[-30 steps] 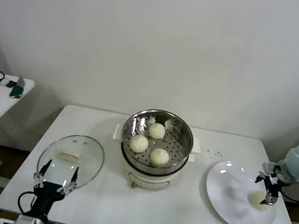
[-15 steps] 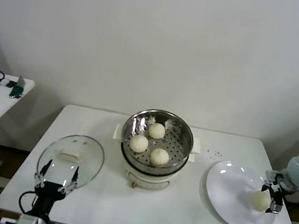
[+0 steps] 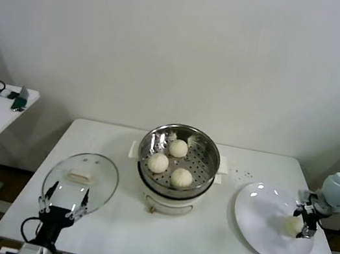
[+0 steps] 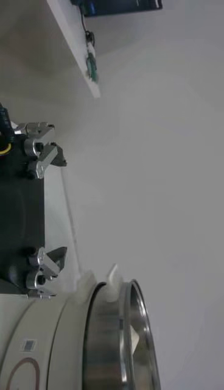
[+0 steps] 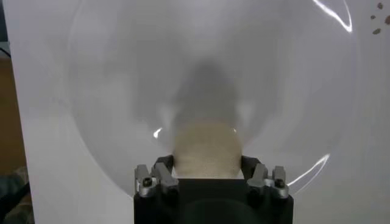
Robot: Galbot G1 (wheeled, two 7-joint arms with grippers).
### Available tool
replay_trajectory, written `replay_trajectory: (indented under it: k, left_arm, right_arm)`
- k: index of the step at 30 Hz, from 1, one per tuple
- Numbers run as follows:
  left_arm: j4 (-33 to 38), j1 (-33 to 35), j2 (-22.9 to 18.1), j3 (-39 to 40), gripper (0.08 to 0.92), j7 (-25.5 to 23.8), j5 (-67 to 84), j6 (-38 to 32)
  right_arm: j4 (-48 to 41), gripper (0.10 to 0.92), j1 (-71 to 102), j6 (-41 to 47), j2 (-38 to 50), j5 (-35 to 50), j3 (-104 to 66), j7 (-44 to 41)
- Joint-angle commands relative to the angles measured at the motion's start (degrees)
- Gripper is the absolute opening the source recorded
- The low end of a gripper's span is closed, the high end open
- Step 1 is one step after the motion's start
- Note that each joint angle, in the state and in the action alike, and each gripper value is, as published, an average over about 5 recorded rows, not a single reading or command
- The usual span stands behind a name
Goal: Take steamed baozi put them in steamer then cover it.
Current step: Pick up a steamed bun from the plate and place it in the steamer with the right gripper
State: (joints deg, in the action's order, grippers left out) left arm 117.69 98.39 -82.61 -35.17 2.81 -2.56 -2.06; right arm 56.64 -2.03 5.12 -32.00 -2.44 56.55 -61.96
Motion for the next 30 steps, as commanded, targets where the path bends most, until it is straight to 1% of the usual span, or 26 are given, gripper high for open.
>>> replay_trajectory:
  k: [1, 6, 11, 16, 21, 25, 30]
  left_arm:
    - [0.1, -0.2, 0.0, 0.1, 0.823, 0.0, 0.1, 0.1]
    - [0.0, -0.1, 0.0, 0.1, 0.823, 0.0, 0.2, -0.1]
    - [0.2, -0.2, -0.1, 0.5, 0.823, -0.1, 0.3, -0.1]
    - [0.5, -0.5, 0.1, 1.3, 0.823, -0.1, 0.4, 0.0]
    - [0.9, -0.5, 0.4, 2.0, 0.823, -0.2, 1.2, 0.1]
    - [1.1, -0.5, 0.2, 2.4, 0.823, 0.1, 1.2, 0.0]
    - [1.3, 0.2, -0.1, 2.8, 0.823, 0.2, 0.8, -0.4]
  right_arm:
    - [-0.4, 0.702, -5.3, 0.7, -0.4, 4.5, 4.6, -0.2]
    - [1.0, 0.702, -15.0, 2.5, -0.5, 12.2, 13.0, 0.2]
    - [2.5, 0.704, -30.2, 4.5, -3.1, 25.4, 26.2, 0.6]
    - [3.8, 0.704, -44.7, 5.6, -9.8, 37.8, 38.2, 1.4]
    - [4.2, 0.704, -53.8, 7.1, -19.5, 51.2, 46.8, 2.3]
    - [3.5, 0.704, -56.4, 8.0, -26.3, 56.9, 48.3, 2.6]
    - [4.6, 0.71, -55.5, 9.7, -32.6, 59.7, 48.0, 3.9]
